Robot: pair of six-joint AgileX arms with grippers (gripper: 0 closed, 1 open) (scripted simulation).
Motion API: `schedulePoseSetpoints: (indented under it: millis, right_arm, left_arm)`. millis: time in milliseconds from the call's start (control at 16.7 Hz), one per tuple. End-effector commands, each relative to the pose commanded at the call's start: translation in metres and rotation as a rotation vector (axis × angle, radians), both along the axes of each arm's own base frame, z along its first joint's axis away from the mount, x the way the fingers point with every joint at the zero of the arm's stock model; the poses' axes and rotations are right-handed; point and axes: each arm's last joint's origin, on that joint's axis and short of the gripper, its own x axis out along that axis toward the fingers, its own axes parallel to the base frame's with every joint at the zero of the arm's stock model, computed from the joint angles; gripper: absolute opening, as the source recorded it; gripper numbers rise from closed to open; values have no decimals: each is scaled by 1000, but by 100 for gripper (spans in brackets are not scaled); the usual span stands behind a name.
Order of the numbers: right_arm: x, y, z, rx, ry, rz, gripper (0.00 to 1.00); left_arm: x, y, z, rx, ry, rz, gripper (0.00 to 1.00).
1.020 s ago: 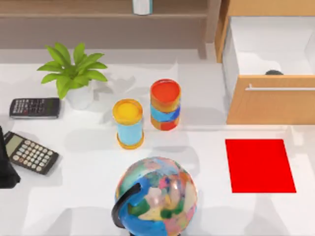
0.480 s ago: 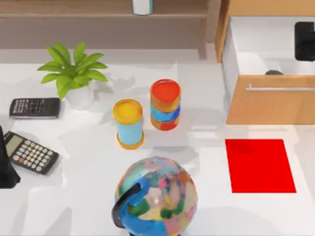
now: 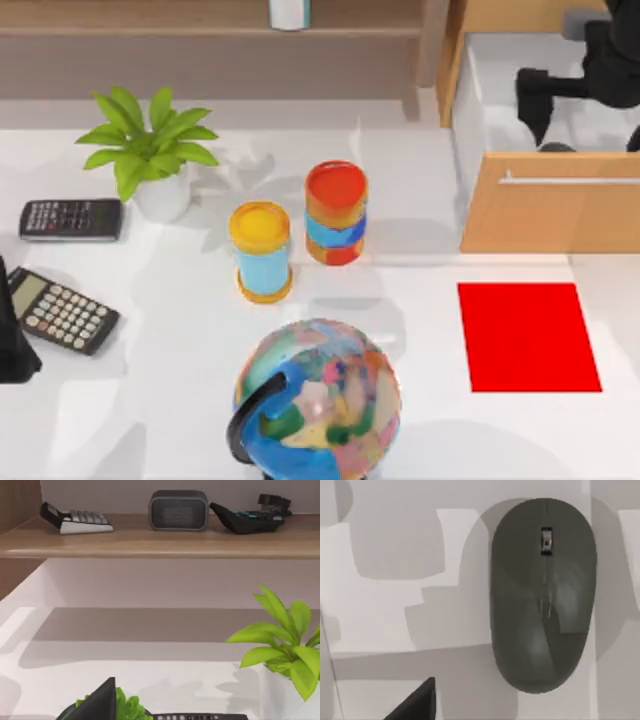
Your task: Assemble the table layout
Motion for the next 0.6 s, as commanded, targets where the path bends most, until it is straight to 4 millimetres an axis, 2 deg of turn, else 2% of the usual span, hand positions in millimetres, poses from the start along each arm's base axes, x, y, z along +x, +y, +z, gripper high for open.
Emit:
schedulePoseSetpoints:
  millis: [120, 240, 600]
  right_arm:
    - [13, 2, -18, 0, 45, -12, 100]
    - [20, 3, -27, 2, 63, -19, 100]
    - [23, 3, -29, 4, 65, -21, 100]
  left_arm:
    - [0, 0, 0, 0, 0, 0, 100]
    - [0, 0, 0, 0, 0, 0, 100]
    - [0, 0, 0, 0, 0, 0, 100]
